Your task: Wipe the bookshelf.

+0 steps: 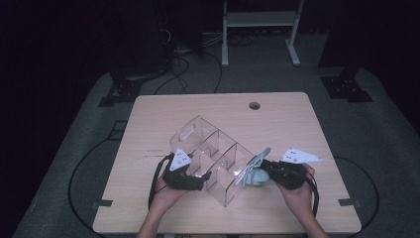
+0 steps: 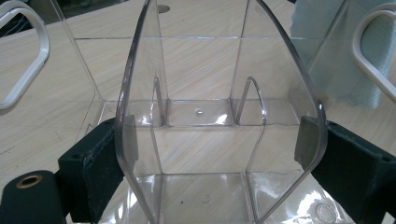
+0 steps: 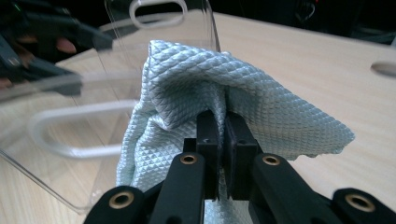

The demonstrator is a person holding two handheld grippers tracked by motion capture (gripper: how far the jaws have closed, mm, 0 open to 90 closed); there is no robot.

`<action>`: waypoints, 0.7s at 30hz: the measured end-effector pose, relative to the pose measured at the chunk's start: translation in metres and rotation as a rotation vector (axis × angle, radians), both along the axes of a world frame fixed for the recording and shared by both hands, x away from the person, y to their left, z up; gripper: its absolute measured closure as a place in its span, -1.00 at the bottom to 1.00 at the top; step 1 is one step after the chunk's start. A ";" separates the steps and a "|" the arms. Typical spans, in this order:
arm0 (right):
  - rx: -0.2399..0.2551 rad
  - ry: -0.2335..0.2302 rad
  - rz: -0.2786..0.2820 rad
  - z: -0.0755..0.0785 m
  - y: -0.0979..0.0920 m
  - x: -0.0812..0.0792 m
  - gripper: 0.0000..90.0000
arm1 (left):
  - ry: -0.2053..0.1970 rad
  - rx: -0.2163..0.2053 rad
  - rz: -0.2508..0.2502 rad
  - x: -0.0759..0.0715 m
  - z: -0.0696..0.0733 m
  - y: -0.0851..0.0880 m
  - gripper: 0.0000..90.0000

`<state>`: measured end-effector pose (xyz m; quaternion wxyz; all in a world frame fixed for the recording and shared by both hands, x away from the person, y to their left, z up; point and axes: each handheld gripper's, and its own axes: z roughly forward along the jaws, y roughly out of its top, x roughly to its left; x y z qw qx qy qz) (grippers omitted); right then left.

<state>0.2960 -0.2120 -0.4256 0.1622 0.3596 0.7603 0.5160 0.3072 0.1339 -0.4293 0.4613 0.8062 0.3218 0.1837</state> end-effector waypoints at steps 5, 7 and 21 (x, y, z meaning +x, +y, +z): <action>0.000 -0.050 0.010 0.017 0.003 -0.005 0.90 | 0.001 0.001 -0.001 0.000 0.000 0.000 -0.79; 0.009 -0.048 0.015 0.017 0.003 -0.006 0.90 | 0.000 0.000 0.001 0.000 0.000 0.000 -0.79; -0.007 -0.079 0.155 0.028 0.033 -0.033 0.90 | 0.000 0.000 0.004 0.000 0.000 0.000 -0.79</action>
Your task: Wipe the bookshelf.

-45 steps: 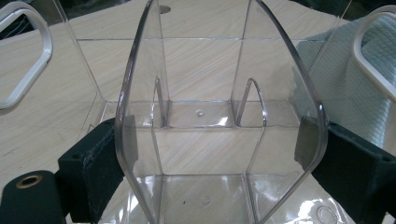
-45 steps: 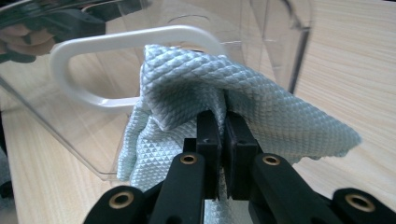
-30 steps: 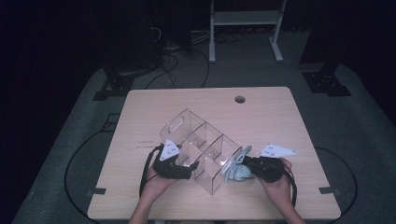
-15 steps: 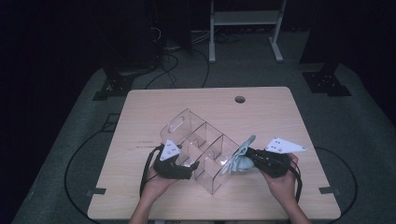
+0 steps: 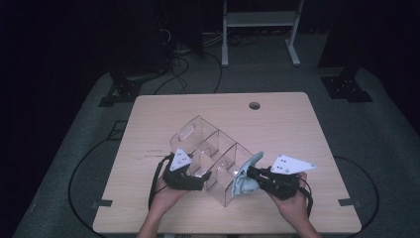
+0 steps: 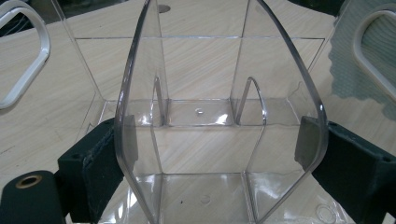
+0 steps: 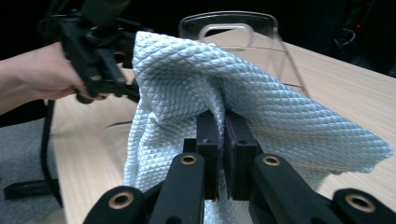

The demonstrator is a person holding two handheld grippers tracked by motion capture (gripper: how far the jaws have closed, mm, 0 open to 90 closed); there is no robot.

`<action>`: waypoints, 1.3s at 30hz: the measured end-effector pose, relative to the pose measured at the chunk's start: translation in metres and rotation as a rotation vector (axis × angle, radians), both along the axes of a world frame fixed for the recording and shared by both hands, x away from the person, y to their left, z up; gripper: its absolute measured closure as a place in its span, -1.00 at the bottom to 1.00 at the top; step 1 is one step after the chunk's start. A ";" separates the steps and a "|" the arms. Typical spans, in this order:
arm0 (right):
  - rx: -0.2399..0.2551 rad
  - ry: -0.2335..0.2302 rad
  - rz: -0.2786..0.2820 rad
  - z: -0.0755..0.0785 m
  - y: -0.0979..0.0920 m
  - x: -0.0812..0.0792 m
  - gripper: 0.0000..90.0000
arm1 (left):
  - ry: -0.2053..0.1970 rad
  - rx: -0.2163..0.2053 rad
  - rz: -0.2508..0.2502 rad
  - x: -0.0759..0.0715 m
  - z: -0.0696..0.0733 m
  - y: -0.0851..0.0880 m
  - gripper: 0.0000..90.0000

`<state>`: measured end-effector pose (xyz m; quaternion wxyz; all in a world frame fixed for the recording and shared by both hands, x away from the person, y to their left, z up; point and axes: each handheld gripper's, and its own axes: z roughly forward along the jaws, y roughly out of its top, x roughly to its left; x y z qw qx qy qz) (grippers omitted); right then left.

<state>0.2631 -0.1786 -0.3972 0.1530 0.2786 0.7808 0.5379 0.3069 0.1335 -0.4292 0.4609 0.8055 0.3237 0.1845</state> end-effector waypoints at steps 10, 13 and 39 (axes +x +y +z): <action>0.003 0.011 0.076 -0.002 0.018 -0.016 0.90 | 0.002 0.001 0.002 0.000 0.000 0.000 -0.79; -0.001 0.010 0.100 -0.003 0.024 -0.020 0.90 | 0.002 0.002 0.000 0.000 0.000 0.000 -0.79; -0.012 0.004 0.070 0.001 0.017 -0.016 0.91 | 0.001 0.003 -0.002 0.000 0.000 0.000 -0.79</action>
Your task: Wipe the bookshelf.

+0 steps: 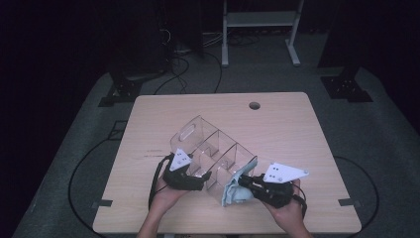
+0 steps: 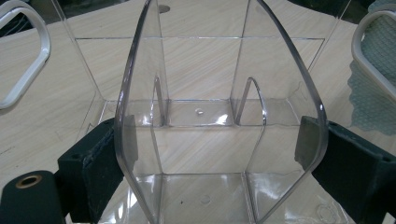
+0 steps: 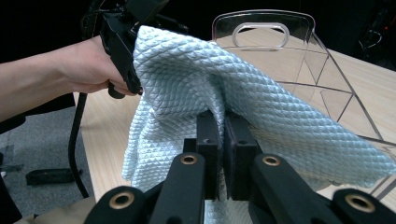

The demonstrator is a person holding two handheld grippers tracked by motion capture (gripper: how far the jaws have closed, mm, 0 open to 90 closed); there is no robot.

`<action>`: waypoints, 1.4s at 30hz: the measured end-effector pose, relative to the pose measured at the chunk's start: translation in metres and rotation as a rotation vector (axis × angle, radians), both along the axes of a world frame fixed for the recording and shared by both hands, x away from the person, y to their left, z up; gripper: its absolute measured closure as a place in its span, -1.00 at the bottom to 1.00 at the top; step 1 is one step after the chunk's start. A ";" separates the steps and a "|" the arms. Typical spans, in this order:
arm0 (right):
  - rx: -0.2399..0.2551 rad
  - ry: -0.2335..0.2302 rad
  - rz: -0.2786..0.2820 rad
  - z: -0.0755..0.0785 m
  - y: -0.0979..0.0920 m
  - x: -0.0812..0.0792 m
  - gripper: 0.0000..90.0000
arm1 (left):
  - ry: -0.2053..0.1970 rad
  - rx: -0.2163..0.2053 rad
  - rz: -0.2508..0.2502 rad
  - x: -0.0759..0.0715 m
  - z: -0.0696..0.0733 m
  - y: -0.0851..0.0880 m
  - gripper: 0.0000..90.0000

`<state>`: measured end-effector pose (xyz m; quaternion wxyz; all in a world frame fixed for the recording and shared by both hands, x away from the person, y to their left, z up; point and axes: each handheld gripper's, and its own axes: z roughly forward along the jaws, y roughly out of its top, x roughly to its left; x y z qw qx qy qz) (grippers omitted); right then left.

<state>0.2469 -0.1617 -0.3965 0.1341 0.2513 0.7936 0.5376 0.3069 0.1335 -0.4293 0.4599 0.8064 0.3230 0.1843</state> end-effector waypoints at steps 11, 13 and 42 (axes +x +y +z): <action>0.002 -0.003 -0.021 0.003 -0.004 0.002 0.90 | -0.001 -0.007 0.000 0.000 0.000 0.000 -0.79; 0.010 0.004 -0.021 0.003 -0.005 0.004 0.91 | -0.001 -0.004 -0.001 0.000 0.000 0.000 -0.79; 0.004 -0.025 0.056 0.015 0.020 -0.002 0.91 | 0.002 0.004 -0.011 -0.001 0.001 -0.002 -0.79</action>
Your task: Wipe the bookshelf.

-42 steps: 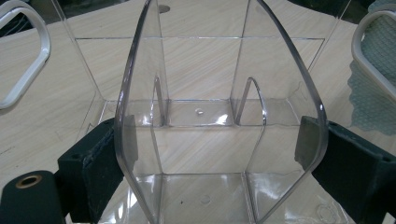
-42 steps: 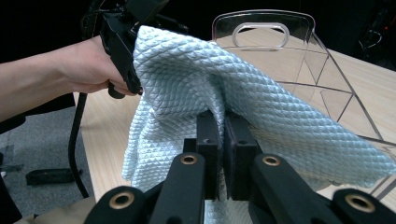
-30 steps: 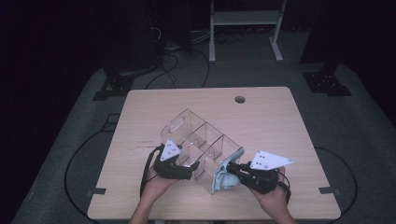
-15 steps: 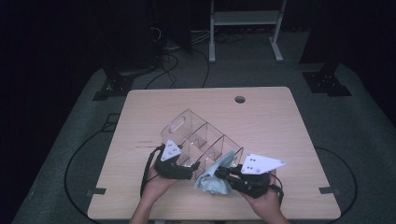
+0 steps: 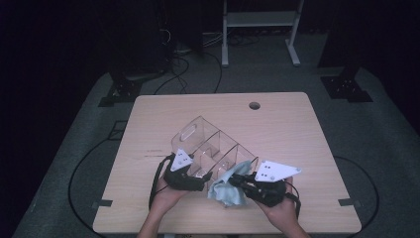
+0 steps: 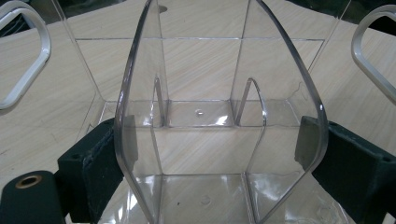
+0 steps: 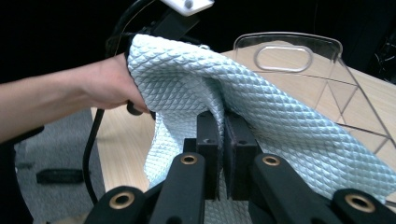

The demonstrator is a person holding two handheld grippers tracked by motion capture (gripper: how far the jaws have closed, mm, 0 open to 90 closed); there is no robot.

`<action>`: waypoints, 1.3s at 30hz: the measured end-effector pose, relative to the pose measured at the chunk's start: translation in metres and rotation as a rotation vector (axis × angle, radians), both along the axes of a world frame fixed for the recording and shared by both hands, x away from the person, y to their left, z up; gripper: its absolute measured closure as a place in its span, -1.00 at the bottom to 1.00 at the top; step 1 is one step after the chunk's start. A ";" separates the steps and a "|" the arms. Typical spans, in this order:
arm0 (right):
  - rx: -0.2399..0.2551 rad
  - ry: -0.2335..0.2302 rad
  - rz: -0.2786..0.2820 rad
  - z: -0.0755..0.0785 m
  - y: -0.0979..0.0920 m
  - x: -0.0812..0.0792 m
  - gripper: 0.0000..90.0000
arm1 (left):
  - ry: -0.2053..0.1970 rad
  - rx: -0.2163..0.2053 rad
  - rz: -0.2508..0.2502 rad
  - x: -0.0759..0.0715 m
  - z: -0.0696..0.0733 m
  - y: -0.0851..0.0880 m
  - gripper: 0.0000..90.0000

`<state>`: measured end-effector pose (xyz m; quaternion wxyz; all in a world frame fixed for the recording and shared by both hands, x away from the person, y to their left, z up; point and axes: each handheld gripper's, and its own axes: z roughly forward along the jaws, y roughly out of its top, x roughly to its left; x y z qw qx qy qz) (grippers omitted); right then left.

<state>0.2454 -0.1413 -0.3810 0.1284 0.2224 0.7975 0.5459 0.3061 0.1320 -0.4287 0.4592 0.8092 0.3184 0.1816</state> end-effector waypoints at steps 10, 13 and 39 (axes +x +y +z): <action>0.020 0.012 -0.115 -0.002 -0.029 0.026 0.91 | -0.006 -0.003 -0.002 0.000 0.000 0.000 -0.79; 0.031 0.020 -0.162 -0.003 -0.040 0.036 0.91 | -0.006 -0.002 -0.003 0.000 0.000 0.000 -0.79; 0.053 0.030 -0.027 -0.005 -0.022 0.003 0.92 | -0.004 -0.004 -0.001 0.000 0.000 -0.001 -0.79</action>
